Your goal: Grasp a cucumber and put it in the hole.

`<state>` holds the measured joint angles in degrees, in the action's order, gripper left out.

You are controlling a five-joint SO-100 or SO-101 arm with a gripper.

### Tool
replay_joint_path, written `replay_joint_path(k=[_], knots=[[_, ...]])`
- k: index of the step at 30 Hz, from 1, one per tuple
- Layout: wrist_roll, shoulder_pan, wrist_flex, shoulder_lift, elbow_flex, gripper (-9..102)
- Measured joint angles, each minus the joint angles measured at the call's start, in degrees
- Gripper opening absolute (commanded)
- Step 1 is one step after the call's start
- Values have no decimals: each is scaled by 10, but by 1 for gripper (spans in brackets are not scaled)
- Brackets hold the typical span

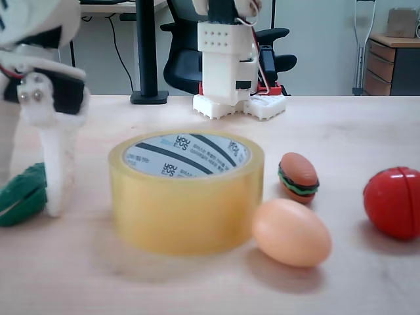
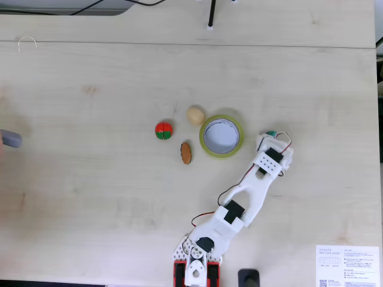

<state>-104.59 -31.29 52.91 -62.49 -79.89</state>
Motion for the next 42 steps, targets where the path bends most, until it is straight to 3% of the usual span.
replay_joint_path(k=[17,30,42], knots=[[0,17,43,0,7,6],[-4,16,64,0,25,6],[-3,16,175,0,145,5]])
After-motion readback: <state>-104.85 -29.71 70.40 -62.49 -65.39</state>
